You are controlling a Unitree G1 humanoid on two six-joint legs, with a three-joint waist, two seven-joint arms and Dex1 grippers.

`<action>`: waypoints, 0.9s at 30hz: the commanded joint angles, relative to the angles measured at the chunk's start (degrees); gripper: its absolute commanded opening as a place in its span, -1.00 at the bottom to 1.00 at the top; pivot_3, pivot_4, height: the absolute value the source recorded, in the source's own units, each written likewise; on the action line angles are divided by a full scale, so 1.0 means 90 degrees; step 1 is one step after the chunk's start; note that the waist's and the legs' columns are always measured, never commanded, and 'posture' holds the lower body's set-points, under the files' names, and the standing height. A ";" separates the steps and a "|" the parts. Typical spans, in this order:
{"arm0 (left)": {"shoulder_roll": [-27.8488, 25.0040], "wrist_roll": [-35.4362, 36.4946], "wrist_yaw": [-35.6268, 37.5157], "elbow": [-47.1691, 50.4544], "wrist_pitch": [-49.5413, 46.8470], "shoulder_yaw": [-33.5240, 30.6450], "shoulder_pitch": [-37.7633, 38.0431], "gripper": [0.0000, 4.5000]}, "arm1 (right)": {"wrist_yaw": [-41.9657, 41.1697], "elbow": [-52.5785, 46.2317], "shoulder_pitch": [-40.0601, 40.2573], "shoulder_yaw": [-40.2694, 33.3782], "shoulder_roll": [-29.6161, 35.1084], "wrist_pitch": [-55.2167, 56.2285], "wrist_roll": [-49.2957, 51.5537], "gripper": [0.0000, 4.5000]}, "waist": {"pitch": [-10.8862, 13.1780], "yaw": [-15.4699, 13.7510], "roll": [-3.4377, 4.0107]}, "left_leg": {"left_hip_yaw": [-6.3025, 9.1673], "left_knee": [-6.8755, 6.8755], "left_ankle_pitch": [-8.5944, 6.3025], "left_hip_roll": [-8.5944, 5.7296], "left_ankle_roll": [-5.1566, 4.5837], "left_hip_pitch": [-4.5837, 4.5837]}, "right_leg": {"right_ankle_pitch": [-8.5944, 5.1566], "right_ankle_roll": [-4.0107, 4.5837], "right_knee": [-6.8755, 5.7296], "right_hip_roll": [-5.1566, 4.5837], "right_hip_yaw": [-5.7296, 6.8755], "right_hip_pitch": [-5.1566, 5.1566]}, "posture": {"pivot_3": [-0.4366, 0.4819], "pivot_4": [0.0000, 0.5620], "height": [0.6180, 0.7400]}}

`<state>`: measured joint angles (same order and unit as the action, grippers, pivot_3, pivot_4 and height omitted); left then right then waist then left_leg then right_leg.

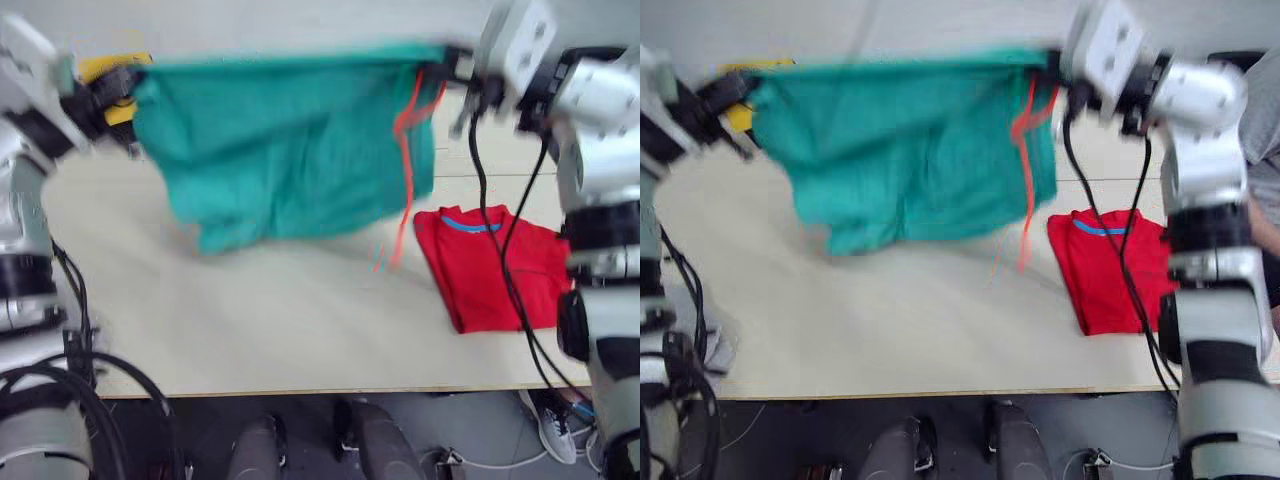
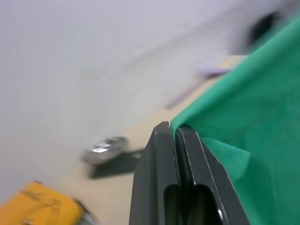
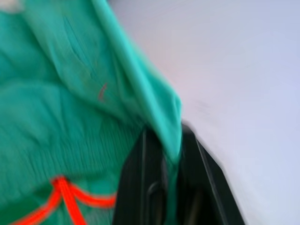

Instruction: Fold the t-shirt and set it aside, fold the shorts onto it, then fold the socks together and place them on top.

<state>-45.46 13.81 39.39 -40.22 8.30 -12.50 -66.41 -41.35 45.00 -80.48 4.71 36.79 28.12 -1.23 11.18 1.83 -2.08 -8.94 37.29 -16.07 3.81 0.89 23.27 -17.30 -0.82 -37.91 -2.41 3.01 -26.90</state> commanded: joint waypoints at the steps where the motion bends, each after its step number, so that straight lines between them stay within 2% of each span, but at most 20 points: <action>1: -0.0288 -0.0398 -0.0541 -0.1011 0.1583 -0.0218 -0.1117 -0.99 | 0.1771 0.1031 -0.0999 -0.0243 0.0197 0.1499 -0.0803 -1.00 | -0.0004 0.0026 -0.0007 | -0.0021 -0.0003 0.0000 -0.0002 0.0000 0.0044 | 0.0001 -0.0001 -0.0014 -0.0004 0.0005 -0.0060 | -0.05 -0.47 1.00; 4: -0.0435 -0.0277 -0.0123 -0.1205 0.2351 -0.0269 -0.1642 -0.99 | 0.2380 0.1415 -0.1230 -0.0295 0.0252 0.2210 -0.1033 -1.00 | -0.0004 0.0124 -0.0007 | -0.0062 -0.0004 -0.0011 0.0002 -0.0015 0.0070 | 0.0000 0.0000 -0.0016 -0.0026 0.0079 -0.0098 | -0.05 -0.47 1.00; 6: -0.0473 0.0011 0.0449 -0.1033 0.2599 -0.0328 -0.1547 -0.99 | 0.2232 0.1505 -0.1029 -0.0303 0.0221 0.2391 -0.0927 -1.00 | -0.0004 0.0174 -0.0007 | -0.0095 -0.0013 -0.0026 0.0004 -0.0026 0.0063 | 0.0000 0.0001 -0.0013 -0.0031 0.0102 -0.0097 | -0.05 -0.47 1.00; 7: -0.0495 0.0196 0.0810 -0.0758 0.2672 -0.0354 -0.1236 -0.99 | 0.1933 0.1475 -0.0729 -0.0306 0.0195 0.2412 -0.0758 -1.00 | -0.0004 0.0187 -0.0006 | -0.0107 -0.0017 -0.0031 0.0004 -0.0031 0.0052 | 0.0000 0.0001 -0.0010 -0.0037 0.0113 -0.0096 | -0.05 -0.47 1.00; 9: -0.0546 0.0635 0.1526 0.0047 0.2324 -0.0405 -0.0246 -0.99 | 0.1281 0.1210 0.0090 -0.0365 0.0127 0.2217 -0.0277 -1.00 | -0.0006 0.0199 -0.0003 | -0.0117 -0.0021 -0.0033 0.0003 -0.0035 0.0018 | -0.0001 0.0001 -0.0001 -0.0043 0.0139 -0.0068 | -0.05 -0.47 1.00; 11: -0.0616 0.0908 0.1876 0.0822 0.1976 -0.0471 0.0650 -0.99 | 0.0665 0.0737 0.0826 -0.0397 0.0063 0.1941 0.0212 -1.00 | -0.0004 0.0210 0.0001 | -0.0122 -0.0015 -0.0039 0.0013 -0.0034 -0.0045 | -0.0004 0.0002 0.0009 -0.0042 0.0134 -0.0003 | -0.05 -0.47 1.00; 13: -0.0755 0.1200 0.2149 0.1999 0.1343 -0.0584 0.2011 -0.99 | 0.0041 -0.0045 0.1962 -0.0281 0.0100 0.1531 0.0560 -1.00 | 0.0002 0.0236 0.0007 | -0.0122 -0.0016 -0.0038 0.0021 -0.0032 -0.0029 | -0.0004 0.0001 0.0022 -0.0038 0.0123 -0.0007 | -0.05 -0.47 1.00; 15: -0.0907 0.1424 0.2418 0.3289 0.0559 -0.0706 0.3804 -0.99 | -0.0547 -0.1025 0.3435 -0.0154 0.0134 0.0991 0.0969 -1.00 | 0.0001 0.0265 0.0008 | -0.0112 0.0026 -0.0036 0.0038 -0.0031 -0.0029 | -0.0001 0.0000 -0.0021 -0.0035 0.0117 -0.0002 | -0.05 -0.47 1.00; 16: -0.0915 0.1406 0.2421 0.3754 0.0405 -0.0770 0.4517 -0.99 | -0.0908 -0.1532 0.4080 -0.0098 0.0145 0.0807 0.1274 -1.00 | 0.0003 0.0264 0.0007 | -0.0104 0.0038 -0.0036 0.0044 -0.0030 -0.0046 | 0.0000 0.0000 -0.0027 -0.0032 0.0117 0.0022 | -0.05 -0.47 1.00; 18: -0.0824 0.1727 0.2415 0.4751 -0.0329 -0.0845 0.5928 -0.99 | -0.1229 -0.2002 0.5034 0.0015 0.0276 0.0793 0.1189 -1.00 | 0.0006 0.0257 0.0012 | -0.0100 0.0049 -0.0037 0.0042 -0.0028 -0.0102 | -0.0001 0.0005 -0.0021 -0.0031 0.0097 0.0071 | -0.05 -0.47 1.00; 21: -0.0821 0.1763 0.2595 0.5801 -0.0856 -0.0775 0.7509 -0.99 | -0.1541 -0.2250 0.5768 -0.0047 0.0433 0.0711 0.1218 -1.00 | 0.0013 0.0263 0.0021 | -0.0100 0.0059 -0.0029 0.0040 -0.0030 -0.0154 | 0.0016 0.0008 -0.0023 -0.0027 0.0087 0.0120 | -0.05 -0.47 1.00; 22: -0.0805 0.1638 0.2652 0.5983 -0.0862 -0.0720 0.7915 -0.99 | -0.1628 -0.2281 0.5928 -0.0080 0.0483 0.0714 0.1240 -1.00 | 0.0013 0.0266 0.0022 | -0.0104 0.0043 -0.0026 0.0039 -0.0031 -0.0200 | 0.0016 0.0010 -0.0009 -0.0026 0.0082 0.0160 | -0.05 -0.47 1.00; 25: -0.0658 0.1686 0.2677 0.6390 -0.1218 -0.0614 0.8763 -0.99 | -0.1663 -0.2369 0.6154 -0.0241 0.0595 0.0610 0.1317 -1.00 | 0.0009 0.0263 0.0015 | -0.0105 -0.0016 -0.0027 0.0033 -0.0019 -0.0271 | 0.0027 0.0031 0.0021 -0.0023 0.0076 0.0208 | -0.05 -0.47 1.00; 27: -0.0785 0.1704 0.2849 0.6651 -0.1542 -0.0528 0.9210 -0.99 | -0.1755 -0.2531 0.6326 -0.0280 0.0675 0.0590 0.1378 -1.00 | 0.0008 0.0238 0.0014 | -0.0098 -0.0028 -0.0019 0.0039 -0.0006 -0.0291 | 0.0016 0.0055 0.0018 -0.0012 0.0079 0.0220 | -0.05 -0.47 1.00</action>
<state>-51.29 28.50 63.93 17.60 -3.69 -16.71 14.83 -56.83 24.00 -24.43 5.03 41.02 33.74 9.51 11.26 3.97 -1.95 -9.72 36.98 -16.21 4.20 0.87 20.56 -17.24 -0.18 -37.76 -2.47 3.79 -24.82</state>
